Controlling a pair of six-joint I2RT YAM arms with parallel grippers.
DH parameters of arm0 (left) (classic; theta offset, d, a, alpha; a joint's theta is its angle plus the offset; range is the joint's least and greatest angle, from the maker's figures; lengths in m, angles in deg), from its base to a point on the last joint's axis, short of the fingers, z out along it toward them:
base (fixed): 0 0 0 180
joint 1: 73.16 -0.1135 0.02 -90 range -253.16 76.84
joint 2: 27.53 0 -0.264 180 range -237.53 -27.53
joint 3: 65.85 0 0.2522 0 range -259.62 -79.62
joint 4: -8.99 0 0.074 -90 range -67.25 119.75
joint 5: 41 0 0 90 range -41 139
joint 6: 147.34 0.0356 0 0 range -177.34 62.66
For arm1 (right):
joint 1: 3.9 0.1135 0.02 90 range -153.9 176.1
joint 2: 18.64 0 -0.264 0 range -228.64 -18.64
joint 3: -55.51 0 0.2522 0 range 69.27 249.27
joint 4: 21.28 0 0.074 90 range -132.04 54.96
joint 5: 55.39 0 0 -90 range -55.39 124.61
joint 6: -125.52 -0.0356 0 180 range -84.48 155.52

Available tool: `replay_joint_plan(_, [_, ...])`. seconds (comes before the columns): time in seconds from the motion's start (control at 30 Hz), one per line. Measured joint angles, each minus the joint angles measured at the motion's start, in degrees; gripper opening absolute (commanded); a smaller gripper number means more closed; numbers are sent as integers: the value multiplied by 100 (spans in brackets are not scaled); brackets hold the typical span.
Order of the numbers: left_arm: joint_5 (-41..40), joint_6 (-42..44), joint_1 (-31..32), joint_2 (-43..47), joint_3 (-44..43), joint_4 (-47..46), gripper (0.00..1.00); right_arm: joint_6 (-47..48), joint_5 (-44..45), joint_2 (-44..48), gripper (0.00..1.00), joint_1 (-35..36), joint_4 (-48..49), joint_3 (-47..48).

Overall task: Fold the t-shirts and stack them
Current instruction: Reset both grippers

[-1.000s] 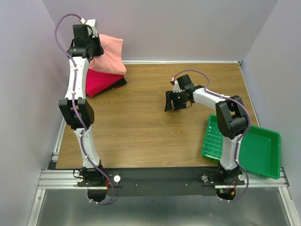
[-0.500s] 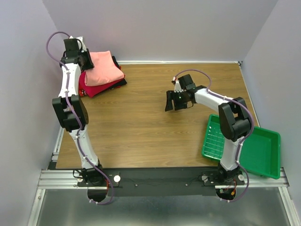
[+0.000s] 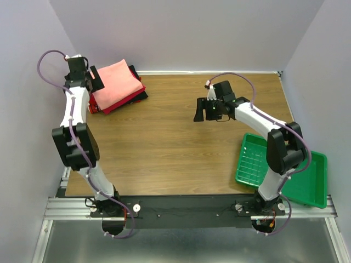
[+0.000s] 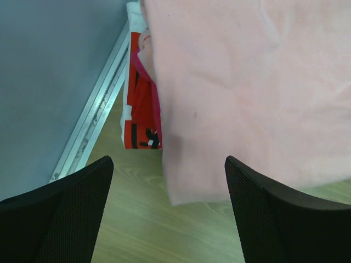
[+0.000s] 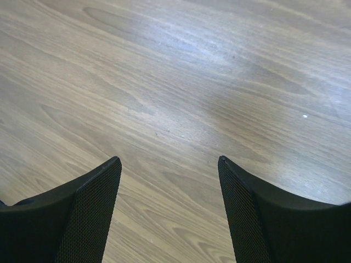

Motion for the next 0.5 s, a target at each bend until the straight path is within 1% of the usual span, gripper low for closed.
replay_joint_plan(0.03, [-26,-46,20,221,186,-90,90,0,61,68,78,0,0,0])
replay_joint_plan(0.07, [-90,-118,59,579,603,-348,89,2,114,140,78,0,0,-2])
replay_joint_plan(0.17, [-247,-289,306,1554,1460,-804,89,7,267,291,78,0,0,-7])
replay_joint_plan(0.27, [-411,-439,870,2481,2282,-1434,89,11,483,457,78,0,4,-13])
replay_joint_plan(0.3, [-442,-490,1156,2835,2608,-1698,89,13,581,531,78,0,7,-20])
replay_joint_plan(0.4, [-588,-680,1930,3539,3353,-2223,89,13,820,686,78,0,42,-70])
replay_joint_plan(0.5, [-723,-874,2474,3936,3904,-2494,89,-9,1056,870,78,0,133,-175])
